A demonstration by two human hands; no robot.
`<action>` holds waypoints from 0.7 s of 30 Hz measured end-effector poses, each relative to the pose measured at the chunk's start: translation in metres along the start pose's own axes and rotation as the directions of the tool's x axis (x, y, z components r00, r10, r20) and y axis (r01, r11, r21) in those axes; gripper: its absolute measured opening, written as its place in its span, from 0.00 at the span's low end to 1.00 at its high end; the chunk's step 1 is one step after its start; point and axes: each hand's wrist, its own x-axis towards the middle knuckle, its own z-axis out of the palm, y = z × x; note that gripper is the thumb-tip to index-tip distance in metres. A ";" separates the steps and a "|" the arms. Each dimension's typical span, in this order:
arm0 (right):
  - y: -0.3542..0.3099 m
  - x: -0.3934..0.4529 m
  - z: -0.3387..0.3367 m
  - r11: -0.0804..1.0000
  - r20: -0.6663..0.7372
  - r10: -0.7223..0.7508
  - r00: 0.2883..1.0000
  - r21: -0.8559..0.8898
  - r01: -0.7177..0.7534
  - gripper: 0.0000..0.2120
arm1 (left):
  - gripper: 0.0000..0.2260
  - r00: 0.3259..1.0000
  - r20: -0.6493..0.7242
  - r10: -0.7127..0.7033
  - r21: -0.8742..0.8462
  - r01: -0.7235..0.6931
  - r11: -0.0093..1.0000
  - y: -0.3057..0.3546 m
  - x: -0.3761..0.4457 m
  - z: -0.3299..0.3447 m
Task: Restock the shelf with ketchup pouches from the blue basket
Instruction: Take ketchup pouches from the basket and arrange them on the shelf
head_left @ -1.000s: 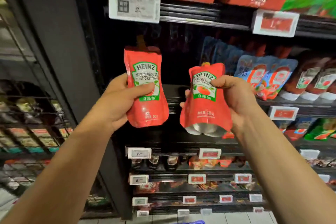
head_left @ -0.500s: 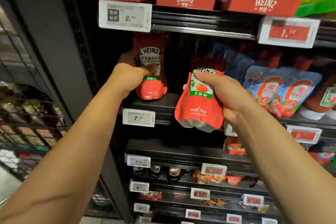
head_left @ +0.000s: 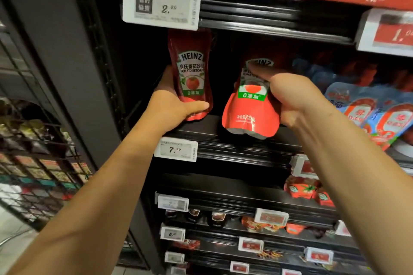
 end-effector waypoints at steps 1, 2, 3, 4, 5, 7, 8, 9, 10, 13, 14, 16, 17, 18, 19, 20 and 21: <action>-0.001 0.006 0.004 1.000 0.022 -0.002 1.000 0.010 0.001 0.04 | 0.39 1.000 -0.002 -0.002 0.001 0.002 1.000 -0.001 0.000 0.000; -0.002 0.012 0.007 1.000 0.042 -0.006 0.999 0.001 0.006 0.06 | 0.39 1.000 0.001 -0.003 0.002 0.003 1.000 -0.001 0.000 0.001; -0.002 0.018 0.011 1.000 0.058 -0.012 0.998 -0.024 0.013 0.10 | 0.38 1.000 0.002 -0.005 -0.002 0.005 1.000 -0.001 0.000 0.001; -0.003 0.025 0.014 0.998 0.069 -0.023 0.997 -0.052 0.027 0.16 | 0.38 1.000 0.001 -0.007 -0.011 0.007 1.000 -0.002 0.000 0.000; -0.004 0.031 0.018 0.997 0.076 -0.041 0.996 -0.068 0.046 0.20 | 0.37 1.000 0.000 -0.009 -0.019 0.009 1.000 -0.002 0.000 0.000; -0.004 0.044 0.022 0.990 0.071 -0.107 0.992 -0.087 0.113 0.21 | 0.36 1.000 -0.003 -0.009 -0.012 0.009 1.000 0.000 -0.001 0.001; -0.002 0.050 0.022 0.983 0.072 -0.142 0.987 -0.109 0.149 0.19 | 0.36 1.000 -0.004 -0.010 -0.007 0.010 1.000 0.001 -0.002 0.001; 0.001 0.055 0.022 0.973 0.079 -0.175 0.981 -0.138 0.184 0.17 | 0.35 1.000 -0.005 -0.010 -0.005 0.010 1.000 0.002 -0.002 0.001; 0.006 0.059 0.021 0.960 0.091 -0.209 0.974 -0.169 0.222 0.13 | 0.35 1.000 -0.006 -0.011 -0.002 0.011 1.000 0.002 -0.001 0.002; 0.024 0.069 0.015 0.901 0.100 -0.327 0.940 -0.268 0.342 0.07 | 0.35 1.000 -0.006 -0.031 0.012 0.031 0.999 0.002 0.001 0.002; 0.030 0.070 0.013 0.885 0.091 -0.353 0.931 -0.290 0.364 0.08 | 0.35 0.999 -0.010 -0.039 0.031 0.039 0.999 0.002 0.002 0.002; 0.041 0.072 0.010 0.854 0.084 -0.394 0.915 -0.334 0.398 0.15 | 0.35 0.997 -0.035 -0.070 0.100 0.073 0.992 0.003 0.004 0.004; 0.047 0.072 0.008 0.840 0.084 -0.415 0.906 -0.347 0.417 0.20 | 0.36 0.994 -0.053 -0.094 0.146 0.101 0.984 0.004 0.007 0.005; 0.053 0.073 0.007 0.830 0.071 -0.437 0.896 -0.352 0.433 0.23 | 0.37 0.990 -0.070 -0.119 0.204 0.131 0.970 0.006 0.012 0.007; 0.057 0.074 0.005 0.819 0.043 -0.465 0.884 -0.357 0.449 0.26 | 0.39 0.985 -0.082 -0.149 0.272 0.166 0.948 0.009 0.019 0.008; 0.060 0.078 0.005 0.805 0.010 -0.501 0.866 -0.362 0.470 0.27 | 0.41 0.979 -0.089 -0.186 0.334 0.205 0.920 0.011 0.029 0.009; 0.062 0.081 0.004 0.793 -0.019 -0.530 0.848 -0.365 0.488 0.27 | 0.43 0.972 -0.086 -0.220 0.384 0.236 0.893 0.012 0.039 0.010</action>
